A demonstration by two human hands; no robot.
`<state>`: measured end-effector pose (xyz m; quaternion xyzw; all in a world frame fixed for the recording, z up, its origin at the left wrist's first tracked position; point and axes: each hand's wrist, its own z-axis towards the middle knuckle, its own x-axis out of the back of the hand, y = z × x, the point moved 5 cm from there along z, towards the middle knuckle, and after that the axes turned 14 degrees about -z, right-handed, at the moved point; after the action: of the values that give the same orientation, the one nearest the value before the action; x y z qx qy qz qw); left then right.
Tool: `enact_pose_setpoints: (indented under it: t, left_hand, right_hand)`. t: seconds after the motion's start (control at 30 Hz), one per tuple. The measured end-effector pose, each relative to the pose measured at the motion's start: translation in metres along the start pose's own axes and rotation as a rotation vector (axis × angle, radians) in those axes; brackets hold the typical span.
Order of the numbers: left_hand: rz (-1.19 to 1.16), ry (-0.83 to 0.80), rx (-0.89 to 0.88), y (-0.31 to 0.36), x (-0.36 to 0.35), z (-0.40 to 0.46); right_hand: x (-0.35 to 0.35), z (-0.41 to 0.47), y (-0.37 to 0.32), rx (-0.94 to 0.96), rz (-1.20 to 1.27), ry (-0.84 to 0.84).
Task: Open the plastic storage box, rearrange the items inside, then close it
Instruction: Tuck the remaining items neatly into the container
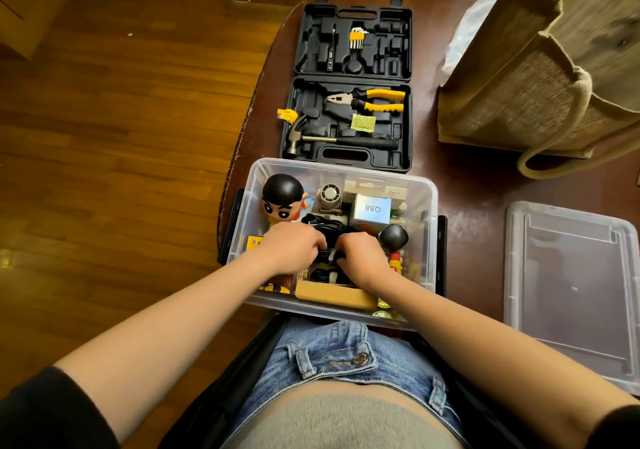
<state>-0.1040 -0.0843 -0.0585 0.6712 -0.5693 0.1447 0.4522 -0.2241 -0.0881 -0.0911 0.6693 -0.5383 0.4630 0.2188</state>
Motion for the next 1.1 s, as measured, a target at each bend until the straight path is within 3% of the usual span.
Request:
enact_pose_setpoints:
  t: [0.13, 0.23, 0.33, 0.53, 0.93, 1.1]
  left_hand:
    - [0.233, -0.176, -0.001, 0.009, -0.01, 0.009]
    - [0.39, -0.256, 0.034, 0.007, -0.015, 0.009]
    - [0.394, -0.263, 0.054, 0.008, -0.015, 0.008]
    - [0.35, -0.278, 0.063, 0.009, -0.013, 0.008]
    - [0.261, -0.257, 0.057, 0.009, -0.009, 0.008]
    - [0.264, -0.04, -0.017, 0.023, -0.001, 0.008]
  right_hand:
    - [0.005, -0.012, 0.014, 0.051, 0.047, 0.013]
    - [0.01, -0.017, 0.017, 0.056, -0.1, -0.027]
    - [0.005, -0.014, 0.013, 0.061, -0.265, -0.197]
    - [-0.014, -0.003, 0.003, 0.052, -0.293, -0.296]
    - [-0.019, -0.009, 0.016, -0.126, -0.032, -0.202]
    - [-0.022, -0.012, 0.02, 0.002, 0.126, -0.348]
